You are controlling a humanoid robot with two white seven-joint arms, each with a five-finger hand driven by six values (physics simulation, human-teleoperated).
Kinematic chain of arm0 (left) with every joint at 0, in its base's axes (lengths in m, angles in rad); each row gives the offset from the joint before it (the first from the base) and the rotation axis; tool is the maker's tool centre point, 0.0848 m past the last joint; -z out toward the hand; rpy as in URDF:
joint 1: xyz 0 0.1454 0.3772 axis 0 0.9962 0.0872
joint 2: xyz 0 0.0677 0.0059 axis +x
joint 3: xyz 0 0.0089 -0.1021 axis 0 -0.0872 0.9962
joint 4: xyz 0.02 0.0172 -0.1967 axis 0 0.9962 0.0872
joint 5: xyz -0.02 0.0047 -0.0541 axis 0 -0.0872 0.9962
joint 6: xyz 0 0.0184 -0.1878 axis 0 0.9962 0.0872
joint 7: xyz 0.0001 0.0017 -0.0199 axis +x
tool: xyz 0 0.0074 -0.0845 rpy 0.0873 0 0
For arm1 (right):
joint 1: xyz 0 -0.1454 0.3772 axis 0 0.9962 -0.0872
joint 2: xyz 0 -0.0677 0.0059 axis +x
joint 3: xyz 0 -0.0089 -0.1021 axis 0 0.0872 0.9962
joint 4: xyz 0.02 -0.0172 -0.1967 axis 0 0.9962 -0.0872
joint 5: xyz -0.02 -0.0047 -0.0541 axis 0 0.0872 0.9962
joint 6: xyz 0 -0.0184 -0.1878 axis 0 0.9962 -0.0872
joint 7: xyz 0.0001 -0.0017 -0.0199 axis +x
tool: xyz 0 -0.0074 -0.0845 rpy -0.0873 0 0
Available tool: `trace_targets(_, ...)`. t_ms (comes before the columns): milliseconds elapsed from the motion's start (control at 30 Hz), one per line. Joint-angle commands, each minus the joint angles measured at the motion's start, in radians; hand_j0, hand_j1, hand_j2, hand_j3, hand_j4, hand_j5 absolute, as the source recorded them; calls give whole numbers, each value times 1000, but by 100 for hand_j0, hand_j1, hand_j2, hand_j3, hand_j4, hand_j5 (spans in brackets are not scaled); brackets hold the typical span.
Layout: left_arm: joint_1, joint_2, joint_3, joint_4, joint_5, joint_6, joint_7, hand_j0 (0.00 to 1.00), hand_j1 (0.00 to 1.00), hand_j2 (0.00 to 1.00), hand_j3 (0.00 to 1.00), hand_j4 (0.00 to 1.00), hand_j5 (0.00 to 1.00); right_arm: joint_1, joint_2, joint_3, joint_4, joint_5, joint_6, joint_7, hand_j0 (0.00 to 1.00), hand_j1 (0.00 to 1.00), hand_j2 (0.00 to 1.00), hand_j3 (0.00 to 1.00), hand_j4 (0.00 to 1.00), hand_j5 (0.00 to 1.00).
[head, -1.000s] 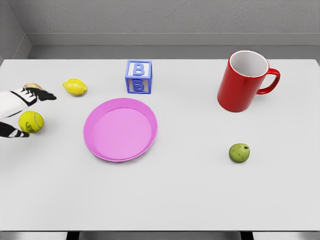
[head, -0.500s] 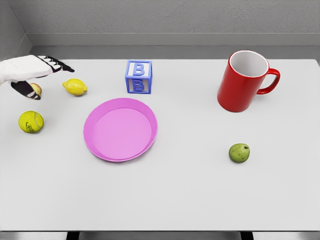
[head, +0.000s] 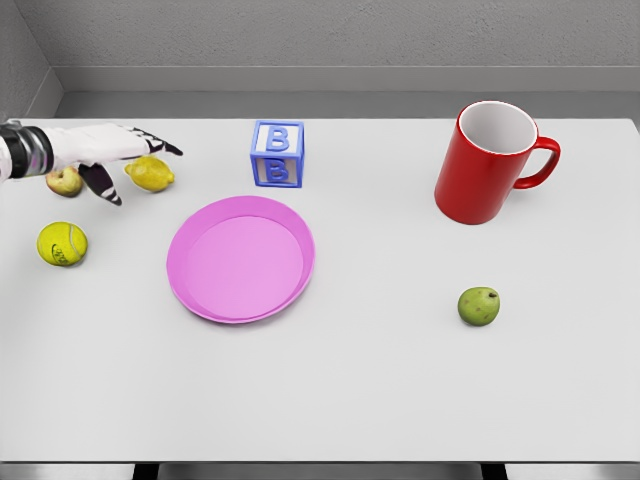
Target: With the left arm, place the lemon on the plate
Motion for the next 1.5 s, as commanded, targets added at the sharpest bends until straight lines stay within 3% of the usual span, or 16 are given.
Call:
trace_targets(0,0,-7,-1,8,3,2,0,100,100,100,100,100,100,2,0,0,0,-1,0,0,100,100,100,100,100,100)
trace_targets(267,-8,-36,-1,11,1,2,0,100,100,100,100,100,100,0,0,0,0,-1,0,0,100,100,100,100,100,100)
trace_targets(367,-8,-35,-1,11,-34,2,0,100,100,100,100,100,100,0,0,0,0,-1,0,0,100,100,100,100,100,100)
trace_targets(400,-8,-36,-1,11,-40,2,0,94,94,94,94,94,94,2,0,0,0,-1,0,0,100,100,100,100,100,100)
trace_targets(533,-8,-49,-1,13,-71,2,0,90,90,90,90,90,90,0,0,0,0,-1,0,0,100,100,100,100,100,100)
trace_targets(733,-21,-82,-1,45,-120,2,0,94,94,94,94,94,94,2,0,0,0,-1,0,0,100,100,100,100,100,100)
trace_targets(900,-43,-84,1,117,-125,2,0,94,94,94,94,94,94,0,0,0,0,-1,0,0,100,100,100,100,100,100)
trace_targets(1100,-43,-110,-1,119,-164,2,0,94,94,94,94,94,94,0,0,0,0,-1,0,0,100,100,100,100,100,100)
trace_targets(1267,-51,-98,-1,120,-166,2,0,76,76,76,76,76,76,2,0,0,0,-1,0,0,100,100,100,100,100,100)
trace_targets(1467,-66,-102,1,154,-194,2,0,74,74,74,74,74,74,2,0,0,0,-1,0,0,100,100,100,100,100,100)
